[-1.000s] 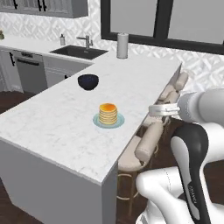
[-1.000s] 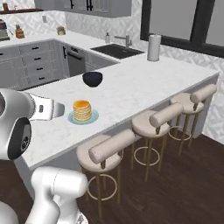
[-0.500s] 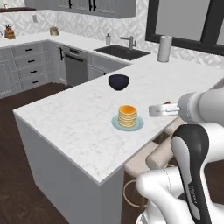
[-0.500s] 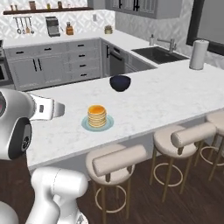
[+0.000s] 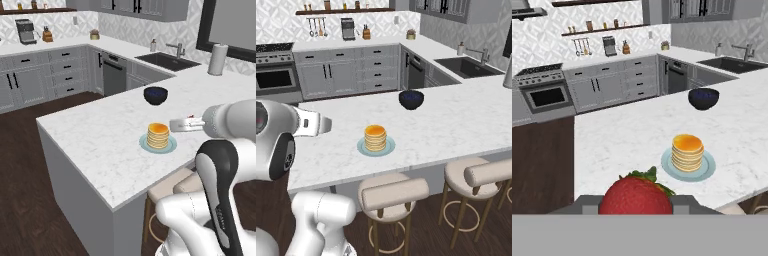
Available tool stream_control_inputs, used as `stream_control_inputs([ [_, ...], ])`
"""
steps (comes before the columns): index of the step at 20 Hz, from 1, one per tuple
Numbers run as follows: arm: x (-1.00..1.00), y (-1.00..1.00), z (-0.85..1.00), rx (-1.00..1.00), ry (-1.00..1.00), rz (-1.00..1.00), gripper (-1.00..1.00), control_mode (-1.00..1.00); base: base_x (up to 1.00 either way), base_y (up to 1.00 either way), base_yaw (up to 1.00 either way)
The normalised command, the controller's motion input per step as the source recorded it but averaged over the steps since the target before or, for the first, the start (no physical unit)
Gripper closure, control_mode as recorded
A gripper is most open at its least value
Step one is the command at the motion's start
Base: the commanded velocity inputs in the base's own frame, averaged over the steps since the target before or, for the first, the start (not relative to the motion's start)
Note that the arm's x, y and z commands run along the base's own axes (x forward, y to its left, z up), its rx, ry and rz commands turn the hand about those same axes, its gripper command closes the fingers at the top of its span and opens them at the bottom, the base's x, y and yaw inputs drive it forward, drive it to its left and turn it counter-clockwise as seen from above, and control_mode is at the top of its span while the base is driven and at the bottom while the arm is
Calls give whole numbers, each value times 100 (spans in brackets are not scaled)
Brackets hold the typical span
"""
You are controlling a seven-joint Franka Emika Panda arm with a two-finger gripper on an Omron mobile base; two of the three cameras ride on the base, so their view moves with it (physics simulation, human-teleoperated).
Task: Take the strawberry from the fridge and place it on top of the pancake, located on the dining counter.
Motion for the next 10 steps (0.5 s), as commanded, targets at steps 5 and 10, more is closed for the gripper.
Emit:
stream_control_inputs([
  [5, 100, -23, -5, 7, 57, -5, 100, -100, 0, 0, 0],
  [10, 95, -13, -28, 2, 61, -9, 100, -100, 0, 0, 0],
])
